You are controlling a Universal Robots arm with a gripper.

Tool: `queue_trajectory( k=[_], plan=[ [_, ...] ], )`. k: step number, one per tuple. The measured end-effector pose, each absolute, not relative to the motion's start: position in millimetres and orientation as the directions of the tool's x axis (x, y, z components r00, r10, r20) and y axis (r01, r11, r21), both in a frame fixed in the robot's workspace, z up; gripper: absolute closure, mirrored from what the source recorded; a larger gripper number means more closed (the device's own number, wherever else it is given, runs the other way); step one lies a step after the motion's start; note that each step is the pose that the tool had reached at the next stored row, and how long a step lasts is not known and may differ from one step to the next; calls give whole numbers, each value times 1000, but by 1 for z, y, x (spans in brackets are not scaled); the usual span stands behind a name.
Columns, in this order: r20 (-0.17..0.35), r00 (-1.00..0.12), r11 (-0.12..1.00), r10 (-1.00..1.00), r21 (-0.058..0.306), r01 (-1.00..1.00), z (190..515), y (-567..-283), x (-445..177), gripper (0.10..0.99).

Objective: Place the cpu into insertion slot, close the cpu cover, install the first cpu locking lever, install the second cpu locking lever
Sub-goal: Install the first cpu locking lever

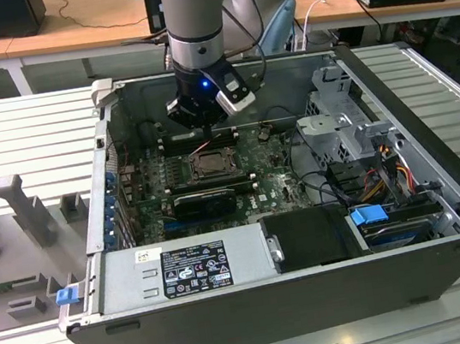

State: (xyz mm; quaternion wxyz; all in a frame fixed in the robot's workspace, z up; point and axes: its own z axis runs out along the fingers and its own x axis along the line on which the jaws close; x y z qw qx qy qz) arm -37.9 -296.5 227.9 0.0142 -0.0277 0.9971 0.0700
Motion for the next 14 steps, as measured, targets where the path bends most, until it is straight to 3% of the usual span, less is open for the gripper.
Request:
queue_trajectory(
  k=[14],
  plan=[
    [-32, -998, 989, -53, 139, -57, 218, -293, -32, 980]
  ],
)
